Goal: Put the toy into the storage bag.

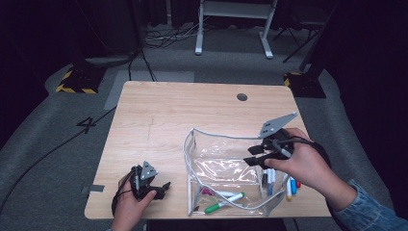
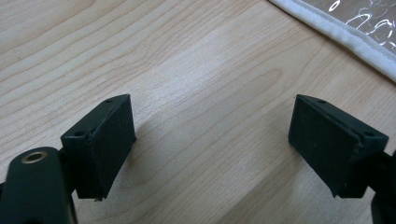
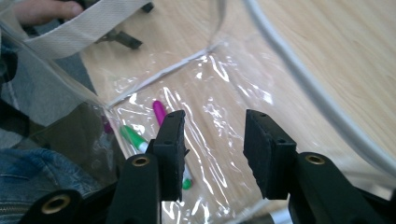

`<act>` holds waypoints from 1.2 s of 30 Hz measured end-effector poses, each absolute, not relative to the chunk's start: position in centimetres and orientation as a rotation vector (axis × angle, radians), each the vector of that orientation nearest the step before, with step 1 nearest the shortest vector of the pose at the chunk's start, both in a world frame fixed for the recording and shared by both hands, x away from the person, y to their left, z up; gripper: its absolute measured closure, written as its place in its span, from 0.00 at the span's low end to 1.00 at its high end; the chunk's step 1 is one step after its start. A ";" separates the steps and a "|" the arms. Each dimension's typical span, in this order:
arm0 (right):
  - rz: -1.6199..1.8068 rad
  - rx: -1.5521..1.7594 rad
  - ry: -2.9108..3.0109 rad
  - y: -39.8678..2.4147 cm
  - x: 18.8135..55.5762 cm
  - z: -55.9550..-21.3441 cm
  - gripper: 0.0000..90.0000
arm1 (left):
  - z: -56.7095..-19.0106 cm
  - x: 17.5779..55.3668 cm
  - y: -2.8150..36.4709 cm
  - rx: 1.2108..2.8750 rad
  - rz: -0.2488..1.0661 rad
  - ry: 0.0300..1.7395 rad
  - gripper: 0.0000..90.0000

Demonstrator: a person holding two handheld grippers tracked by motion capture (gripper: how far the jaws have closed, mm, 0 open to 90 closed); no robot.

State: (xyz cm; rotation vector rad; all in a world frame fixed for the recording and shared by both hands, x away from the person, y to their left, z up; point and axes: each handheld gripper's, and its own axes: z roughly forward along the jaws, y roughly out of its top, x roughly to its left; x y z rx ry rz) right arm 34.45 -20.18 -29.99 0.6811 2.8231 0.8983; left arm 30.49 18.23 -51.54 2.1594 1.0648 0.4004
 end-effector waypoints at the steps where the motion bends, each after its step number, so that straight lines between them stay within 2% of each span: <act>1: 0.908 0.702 2.809 -20.8 34.5 -29.8 0.66 | -51.5 30.5 18.2 2.160 0.401 1.064 0.17; 9: 0.952 0.871 2.679 -26.4 35.0 -28.7 0.66 | -51.5 30.4 18.2 2.163 0.401 1.061 0.17; 16: 0.957 1.037 2.568 -31.0 35.7 -29.1 0.65 | -51.5 30.4 18.2 2.163 0.401 1.062 0.17; 26: 0.880 1.240 2.468 -36.0 37.4 -32.2 0.64 | -51.5 30.5 18.3 2.163 0.397 1.058 0.16; 36: 0.696 1.444 2.394 -41.0 39.9 -37.7 0.62 | -51.5 30.7 18.3 2.170 0.410 1.049 0.16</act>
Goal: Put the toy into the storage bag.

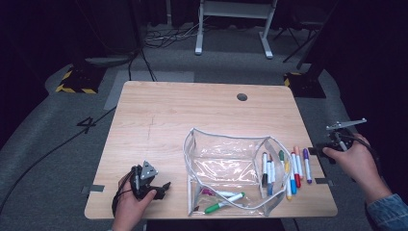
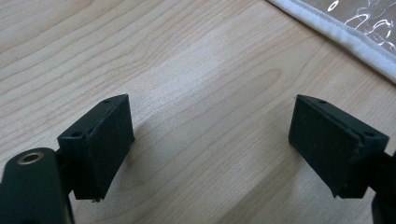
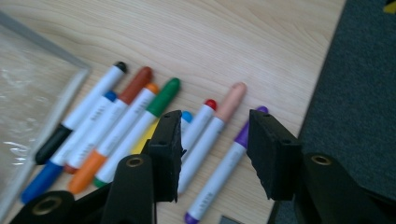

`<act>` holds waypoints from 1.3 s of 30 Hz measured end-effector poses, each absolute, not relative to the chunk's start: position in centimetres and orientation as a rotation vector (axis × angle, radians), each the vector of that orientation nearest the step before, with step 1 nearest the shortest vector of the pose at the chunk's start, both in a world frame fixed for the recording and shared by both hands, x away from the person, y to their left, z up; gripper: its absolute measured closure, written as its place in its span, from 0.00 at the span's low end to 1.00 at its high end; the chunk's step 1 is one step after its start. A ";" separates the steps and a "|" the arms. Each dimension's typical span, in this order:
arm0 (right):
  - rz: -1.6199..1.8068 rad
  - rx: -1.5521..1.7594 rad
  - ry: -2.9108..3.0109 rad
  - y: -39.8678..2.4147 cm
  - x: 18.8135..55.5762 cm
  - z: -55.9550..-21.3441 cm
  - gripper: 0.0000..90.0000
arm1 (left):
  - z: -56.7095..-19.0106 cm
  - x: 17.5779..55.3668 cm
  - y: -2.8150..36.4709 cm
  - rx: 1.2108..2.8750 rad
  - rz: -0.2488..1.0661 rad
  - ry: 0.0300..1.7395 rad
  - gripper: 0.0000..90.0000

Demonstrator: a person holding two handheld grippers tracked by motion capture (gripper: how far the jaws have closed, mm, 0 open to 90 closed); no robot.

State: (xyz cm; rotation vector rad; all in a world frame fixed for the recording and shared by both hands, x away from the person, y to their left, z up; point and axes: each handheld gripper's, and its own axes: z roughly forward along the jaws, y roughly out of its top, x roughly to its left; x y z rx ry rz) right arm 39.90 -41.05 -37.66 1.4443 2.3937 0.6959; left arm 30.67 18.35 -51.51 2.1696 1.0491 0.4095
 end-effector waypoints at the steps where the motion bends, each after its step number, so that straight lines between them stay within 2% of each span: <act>1: 0.680 1.456 2.386 -41.5 40.1 -38.2 0.62 | -51.6 30.7 18.3 2.156 0.388 1.064 0.15; 12: 0.516 1.634 2.422 -43.6 41.6 -44.6 0.58 | -51.5 30.9 18.4 2.171 0.400 1.048 0.15; 15: 0.506 1.663 2.445 -43.5 41.6 -45.6 0.59 | -51.5 30.9 18.4 2.172 0.400 1.047 0.15; 19: 0.471 1.678 2.456 -43.4 42.0 -46.5 0.68 | -51.5 30.9 18.4 2.171 0.401 1.048 0.15; 24: 0.444 1.788 2.393 -43.6 42.5 -46.8 0.77 | -51.5 30.9 18.4 2.172 0.400 1.048 0.15; 25: 0.463 1.829 2.387 -43.6 42.6 -46.8 0.84 | -51.6 30.9 18.3 2.166 0.407 1.048 0.15; 26: 0.452 1.832 2.389 -43.6 42.6 -46.8 0.85 | -51.5 30.9 18.4 2.171 0.401 1.048 0.15; 31: 0.450 1.841 2.358 -43.8 42.7 -46.4 0.86 | -51.6 30.9 18.3 2.165 0.407 1.052 0.15; 39: 0.531 1.744 2.344 -43.6 41.8 -42.3 0.86 | -51.5 30.9 18.3 2.166 0.406 1.052 0.15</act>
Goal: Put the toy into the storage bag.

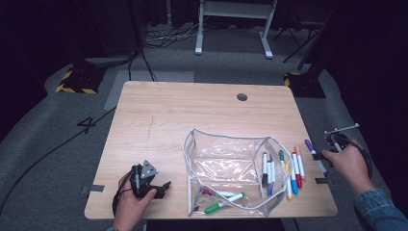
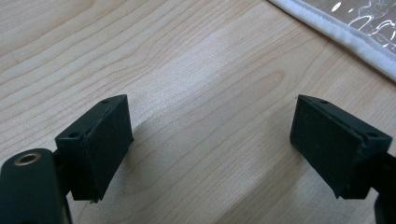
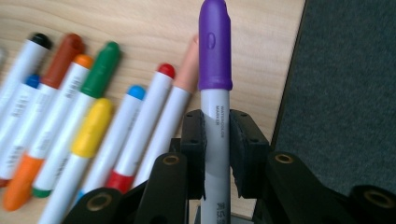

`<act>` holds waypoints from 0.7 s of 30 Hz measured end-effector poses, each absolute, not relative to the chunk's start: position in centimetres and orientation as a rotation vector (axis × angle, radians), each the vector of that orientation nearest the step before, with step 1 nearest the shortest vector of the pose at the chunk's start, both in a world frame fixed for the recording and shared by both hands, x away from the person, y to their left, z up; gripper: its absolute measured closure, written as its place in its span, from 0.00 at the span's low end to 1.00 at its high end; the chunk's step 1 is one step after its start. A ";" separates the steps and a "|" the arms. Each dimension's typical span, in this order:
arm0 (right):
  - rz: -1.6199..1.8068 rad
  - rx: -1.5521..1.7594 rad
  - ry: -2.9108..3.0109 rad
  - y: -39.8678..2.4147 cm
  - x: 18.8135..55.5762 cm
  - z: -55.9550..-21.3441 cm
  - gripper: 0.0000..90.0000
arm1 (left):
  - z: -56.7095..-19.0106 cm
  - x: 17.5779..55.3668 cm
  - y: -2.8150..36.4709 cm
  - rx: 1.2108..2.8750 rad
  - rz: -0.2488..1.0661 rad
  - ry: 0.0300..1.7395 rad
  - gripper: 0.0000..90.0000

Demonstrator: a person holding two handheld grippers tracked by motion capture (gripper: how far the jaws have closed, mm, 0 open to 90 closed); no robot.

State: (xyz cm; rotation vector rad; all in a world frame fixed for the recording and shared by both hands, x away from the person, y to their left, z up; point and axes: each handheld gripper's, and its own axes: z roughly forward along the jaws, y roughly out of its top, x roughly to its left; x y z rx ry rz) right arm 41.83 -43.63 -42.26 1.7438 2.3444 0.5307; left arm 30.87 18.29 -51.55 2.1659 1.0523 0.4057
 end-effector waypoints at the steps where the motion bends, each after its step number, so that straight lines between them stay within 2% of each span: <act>1: 0.544 1.725 2.347 -43.5 41.7 -41.6 0.86 | -51.5 30.9 18.3 2.166 0.407 1.053 0.15; 10: 0.663 1.547 2.400 -41.3 40.1 -36.1 0.86 | -51.5 30.9 18.3 2.166 0.406 1.053 0.15; 21: 0.762 1.311 2.513 -36.6 37.6 -31.5 0.86 | -51.5 30.9 18.3 2.168 0.407 1.054 0.15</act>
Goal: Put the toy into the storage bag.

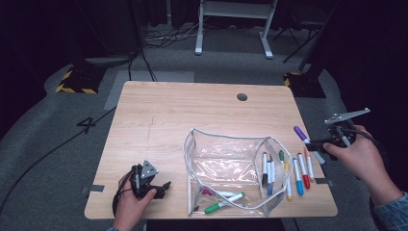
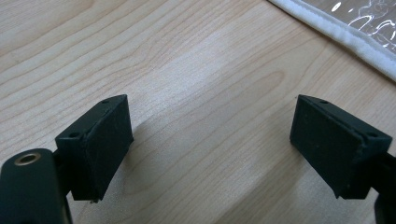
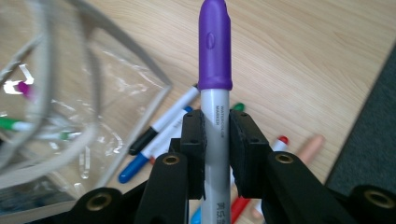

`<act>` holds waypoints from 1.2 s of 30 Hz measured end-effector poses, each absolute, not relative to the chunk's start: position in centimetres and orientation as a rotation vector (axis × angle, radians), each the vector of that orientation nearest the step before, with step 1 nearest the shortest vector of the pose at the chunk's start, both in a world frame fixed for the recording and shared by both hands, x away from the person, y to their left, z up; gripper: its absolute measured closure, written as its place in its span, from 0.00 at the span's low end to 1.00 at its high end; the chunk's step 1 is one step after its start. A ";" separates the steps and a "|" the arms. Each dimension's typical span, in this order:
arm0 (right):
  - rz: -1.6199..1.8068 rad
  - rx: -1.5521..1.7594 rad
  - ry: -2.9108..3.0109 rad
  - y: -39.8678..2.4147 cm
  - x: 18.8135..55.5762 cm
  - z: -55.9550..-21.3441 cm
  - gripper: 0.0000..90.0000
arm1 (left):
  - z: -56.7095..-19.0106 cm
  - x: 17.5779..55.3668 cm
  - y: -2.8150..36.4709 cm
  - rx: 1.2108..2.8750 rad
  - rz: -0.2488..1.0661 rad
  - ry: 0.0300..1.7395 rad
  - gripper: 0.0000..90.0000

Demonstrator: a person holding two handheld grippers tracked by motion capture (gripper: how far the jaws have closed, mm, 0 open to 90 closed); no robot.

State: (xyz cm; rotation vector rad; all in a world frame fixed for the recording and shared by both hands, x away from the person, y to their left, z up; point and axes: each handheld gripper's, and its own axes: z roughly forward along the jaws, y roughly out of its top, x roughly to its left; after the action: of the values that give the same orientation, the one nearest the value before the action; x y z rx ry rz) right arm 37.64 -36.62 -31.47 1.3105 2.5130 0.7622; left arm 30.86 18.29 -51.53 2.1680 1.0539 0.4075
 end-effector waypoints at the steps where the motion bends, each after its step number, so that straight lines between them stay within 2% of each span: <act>1: 0.771 1.277 2.531 -35.9 37.3 -31.0 0.86 | -51.5 30.9 18.3 2.168 0.407 1.055 0.15; 17: 0.848 0.892 2.734 -26.8 34.0 -26.7 0.86 | -51.5 30.9 18.3 2.166 0.406 1.053 0.15; 36: 0.789 0.580 2.964 -19.3 32.3 -27.5 0.86 | -51.5 30.9 18.3 2.166 0.406 1.053 0.15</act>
State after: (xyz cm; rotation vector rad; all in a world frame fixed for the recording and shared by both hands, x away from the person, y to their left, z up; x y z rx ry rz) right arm 32.35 -19.30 -27.54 0.5797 2.9639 0.7887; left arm 30.88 18.29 -51.55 2.1663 1.0527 0.4062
